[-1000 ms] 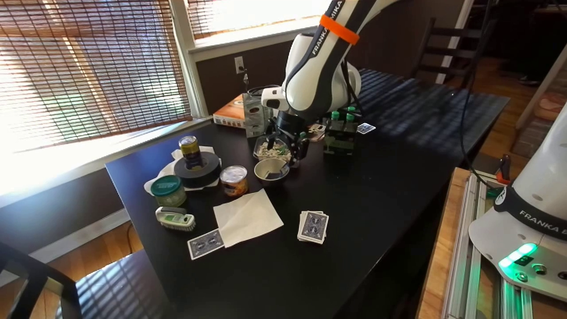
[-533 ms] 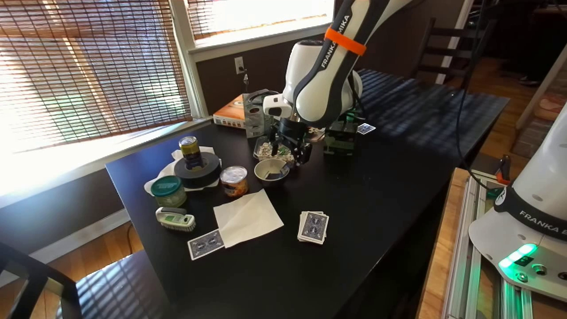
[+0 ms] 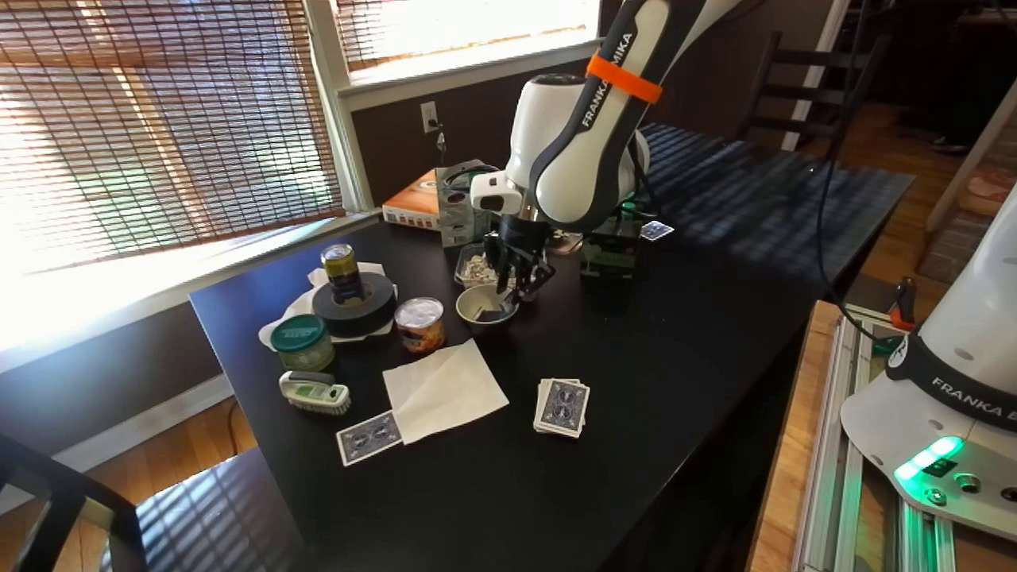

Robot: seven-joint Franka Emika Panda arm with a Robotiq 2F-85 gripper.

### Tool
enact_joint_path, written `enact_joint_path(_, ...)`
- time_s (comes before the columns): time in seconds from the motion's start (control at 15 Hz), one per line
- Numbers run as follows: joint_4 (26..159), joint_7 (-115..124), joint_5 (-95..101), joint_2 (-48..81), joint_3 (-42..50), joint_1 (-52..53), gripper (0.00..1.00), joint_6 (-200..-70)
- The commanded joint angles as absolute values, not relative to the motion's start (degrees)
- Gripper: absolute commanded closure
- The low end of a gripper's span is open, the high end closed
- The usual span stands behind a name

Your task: Remove the blue packet from the ceramic bowl and put it on the orange can

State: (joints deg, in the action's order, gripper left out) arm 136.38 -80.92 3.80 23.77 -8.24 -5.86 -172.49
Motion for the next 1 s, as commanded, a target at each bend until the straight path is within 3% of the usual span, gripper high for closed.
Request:
enact_joint_path(0.0, 136.0, -78.3, 6.9, 23.9, -8.0, -5.9, 0.97, -172.1)
enact_joint_path(0.2, 136.0, -78.1, 7.2, 23.8, -8.5, -6.4, 1.00, -172.1)
enact_joint_path(0.53, 132.7, -84.2, -4.6, 22.6, -25.9, -22.2, 1.00, -165.2)
enact_joint_path(0.93, 124.8, -81.7, -17.3, 21.8, -27.4, -24.8, 1.00, -165.1)
